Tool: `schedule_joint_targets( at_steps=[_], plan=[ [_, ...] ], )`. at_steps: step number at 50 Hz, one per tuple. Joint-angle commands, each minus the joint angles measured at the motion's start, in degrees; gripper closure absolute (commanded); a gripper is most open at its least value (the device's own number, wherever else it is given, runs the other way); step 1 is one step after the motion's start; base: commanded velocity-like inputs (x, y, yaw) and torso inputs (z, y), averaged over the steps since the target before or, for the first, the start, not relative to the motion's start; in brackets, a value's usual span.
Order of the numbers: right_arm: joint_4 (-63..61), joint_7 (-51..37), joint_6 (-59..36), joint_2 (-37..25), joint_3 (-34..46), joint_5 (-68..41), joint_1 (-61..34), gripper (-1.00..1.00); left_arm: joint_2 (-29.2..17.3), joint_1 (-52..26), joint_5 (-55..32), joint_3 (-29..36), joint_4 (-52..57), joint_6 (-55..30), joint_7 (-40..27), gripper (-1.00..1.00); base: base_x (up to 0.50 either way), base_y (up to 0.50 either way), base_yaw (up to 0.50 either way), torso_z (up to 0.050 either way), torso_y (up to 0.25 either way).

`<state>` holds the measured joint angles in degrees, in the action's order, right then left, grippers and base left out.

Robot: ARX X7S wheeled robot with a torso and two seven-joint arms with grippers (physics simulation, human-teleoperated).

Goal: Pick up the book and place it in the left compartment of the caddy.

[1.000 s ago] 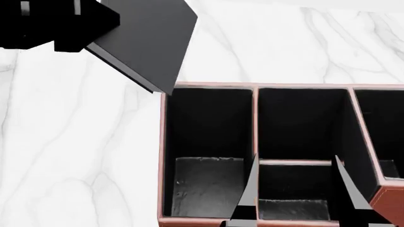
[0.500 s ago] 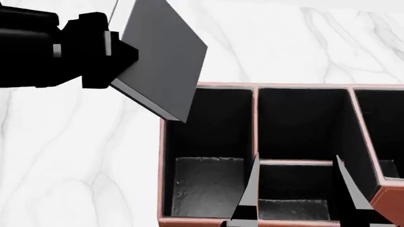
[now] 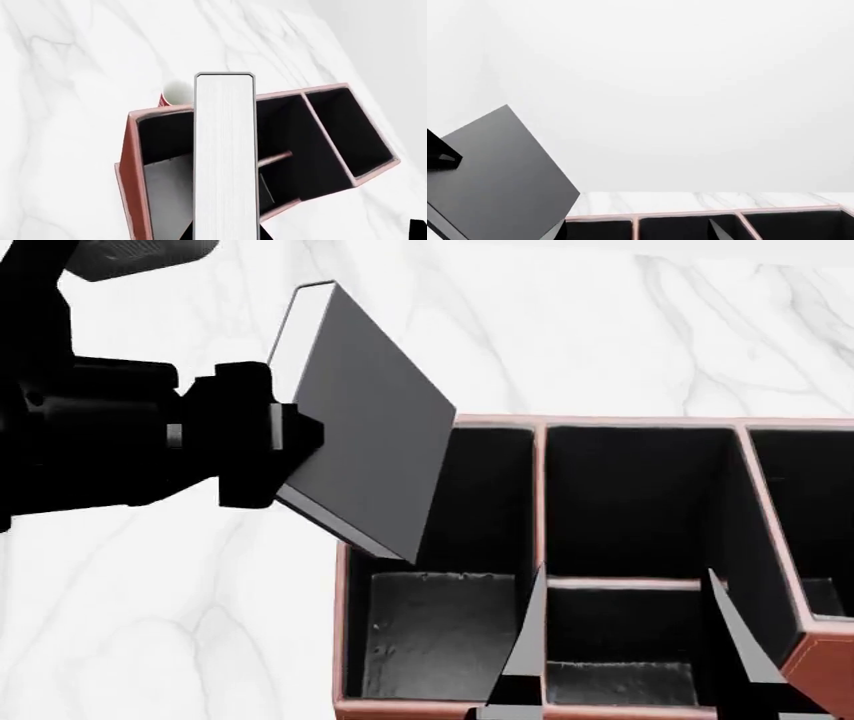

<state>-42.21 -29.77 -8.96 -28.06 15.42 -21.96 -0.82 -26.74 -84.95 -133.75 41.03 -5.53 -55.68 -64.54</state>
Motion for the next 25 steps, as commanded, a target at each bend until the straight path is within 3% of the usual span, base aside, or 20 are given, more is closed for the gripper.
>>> schedule_joint_targets(
  at_steps=[1, 25],
  plan=[
    [0.3, 1.2, 0.3, 1.0, -1.2, 1.3, -0.1, -1.0, 1.9, 2.1, -1.0, -3.0, 1.5, 5.2, 2.7, 1.0, 0.0, 0.0, 0.0, 0.0, 0.0],
    [0.4, 1.0, 0.5, 0.8, -1.0, 1.2, -0.1, -1.0, 4.1, 7.4, 8.9, -2.2, 4.4, 11.3, 3.0, 1.0, 0.0, 0.0, 0.0, 0.0, 0.002]
  ],
)
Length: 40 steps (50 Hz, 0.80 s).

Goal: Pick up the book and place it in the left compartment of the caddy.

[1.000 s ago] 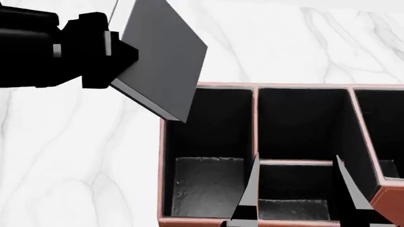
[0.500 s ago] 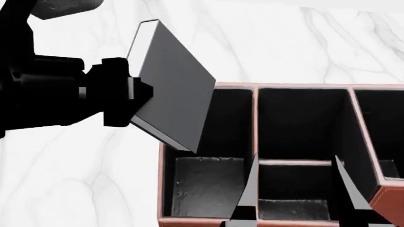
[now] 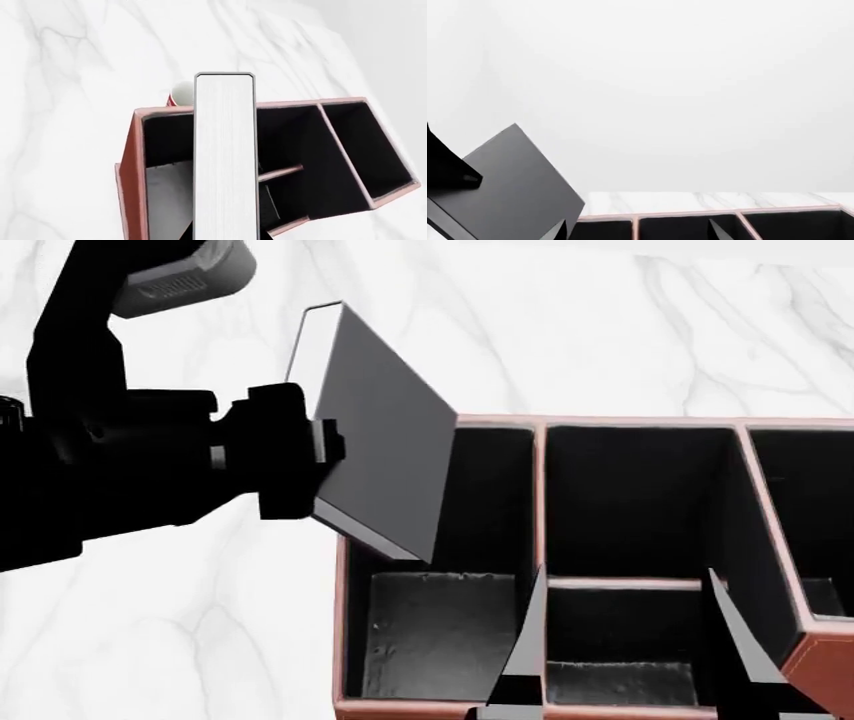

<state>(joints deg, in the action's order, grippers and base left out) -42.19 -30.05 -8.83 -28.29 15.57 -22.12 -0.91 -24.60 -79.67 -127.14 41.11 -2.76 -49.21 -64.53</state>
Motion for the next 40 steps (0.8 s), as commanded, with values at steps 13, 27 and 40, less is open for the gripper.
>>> schedule_joint_targets(
  at_steps=[13, 27, 40],
  plan=[
    [0.4, 1.2, 0.5, 0.9, -1.0, 1.4, 0.0, -1.0, 2.6, 4.3, 2.6, -1.7, 3.6, 6.6, 1.7, 1.0, 0.0, 0.0, 0.0, 0.001, 0.002],
    [0.5, 1.1, 0.7, 0.9, -0.9, 1.3, 0.0, -1.0, 3.0, 5.0, 7.3, 0.3, 4.3, 6.8, 1.6, 1.0, 0.0, 0.0, 0.0, 0.0, 0.001],
    [0.7, 1.1, 0.9, 0.8, -0.5, 1.3, -0.2, -1.0, 4.4, 5.0, 11.6, 3.3, 1.1, 5.7, 3.5, 1.0, 0.0, 0.0, 0.0, 0.001, 0.002]
  ],
)
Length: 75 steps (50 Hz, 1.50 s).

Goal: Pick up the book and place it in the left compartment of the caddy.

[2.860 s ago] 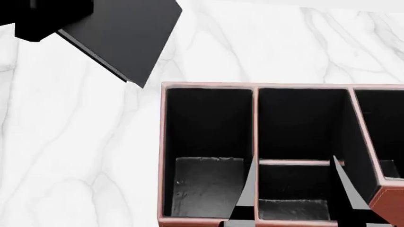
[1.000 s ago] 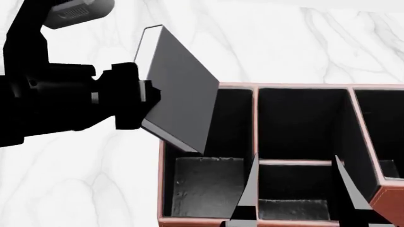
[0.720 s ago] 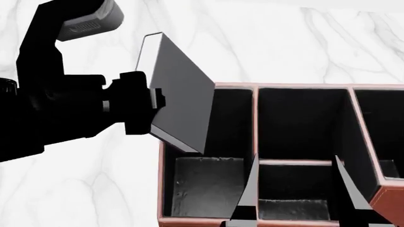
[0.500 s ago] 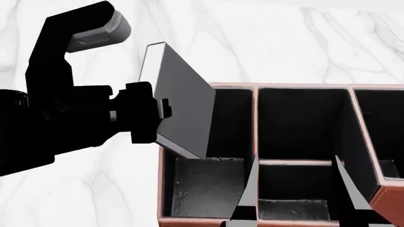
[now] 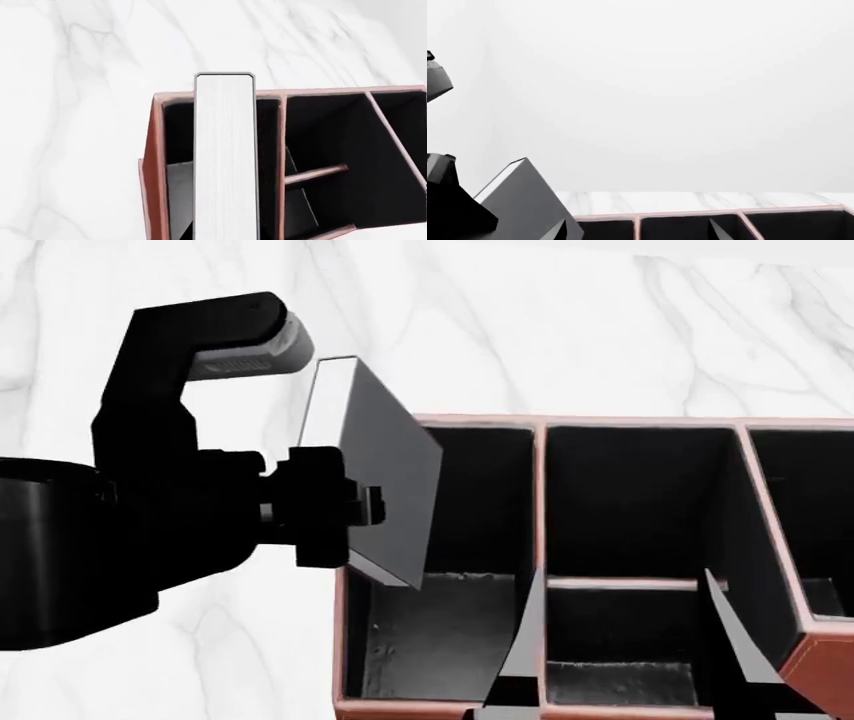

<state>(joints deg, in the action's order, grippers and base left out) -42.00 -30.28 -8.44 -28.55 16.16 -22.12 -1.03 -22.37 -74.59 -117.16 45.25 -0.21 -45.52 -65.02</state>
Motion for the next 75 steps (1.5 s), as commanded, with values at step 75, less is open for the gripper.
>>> schedule_joint_targets(
  at_steps=[75],
  plan=[
    [0.4, 0.9, 0.8, 0.6, -0.1, 0.9, -0.4, -1.0, 13.7, -6.7, 1.3, 8.1, -28.5, -3.7, 11.3, 1.0, 0.0, 0.0, 0.0, 0.0, 0.002]
  ],
)
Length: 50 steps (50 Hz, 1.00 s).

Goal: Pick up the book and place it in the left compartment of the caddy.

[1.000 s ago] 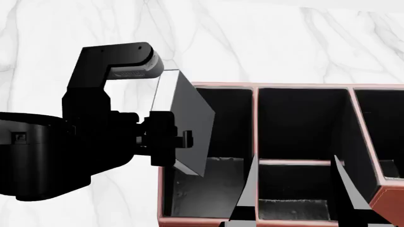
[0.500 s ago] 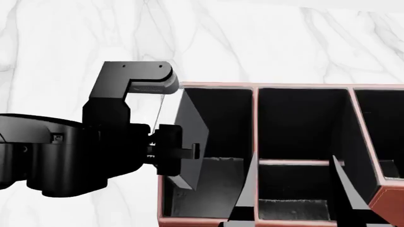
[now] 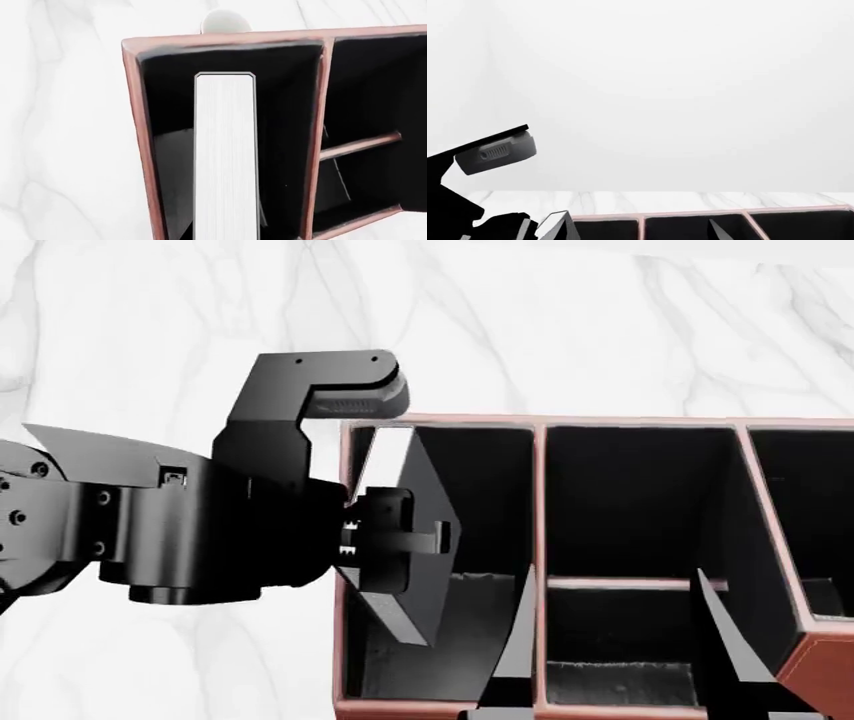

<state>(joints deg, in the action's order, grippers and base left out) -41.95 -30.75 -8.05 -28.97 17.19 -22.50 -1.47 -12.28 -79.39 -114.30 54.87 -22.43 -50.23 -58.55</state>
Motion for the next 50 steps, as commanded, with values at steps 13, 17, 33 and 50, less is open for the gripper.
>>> schedule_joint_targets(
  at_steps=[13, 17, 33, 50],
  plan=[
    [0.0, 1.0, 0.4, 0.8, -1.5, 0.9, 0.0, -1.0, 5.5, -2.4, -0.3, 0.4, -11.3, 0.4, 7.7, 1.0, 0.0, 0.0, 0.0, 0.0, 0.002],
    [-0.1, 1.0, 0.5, 0.7, -1.4, 0.9, 0.1, -1.0, 6.0, -2.3, 0.3, 1.0, -12.5, 0.5, 8.6, 1.0, 0.0, 0.0, 0.0, 0.0, 0.0],
    [0.0, 0.9, 0.7, 0.6, -1.5, 0.6, 0.0, -1.0, 7.4, -2.5, 2.8, 3.1, -15.7, 1.5, 10.7, 1.0, 0.0, 0.0, 0.0, 0.001, 0.001],
    [-0.1, 0.7, 0.6, 0.4, -1.3, 0.5, -0.1, -1.0, 8.5, -2.5, 4.8, 5.4, -17.9, 2.1, 12.1, 1.0, 0.0, 0.0, 0.0, 0.0, 0.002]
  ],
)
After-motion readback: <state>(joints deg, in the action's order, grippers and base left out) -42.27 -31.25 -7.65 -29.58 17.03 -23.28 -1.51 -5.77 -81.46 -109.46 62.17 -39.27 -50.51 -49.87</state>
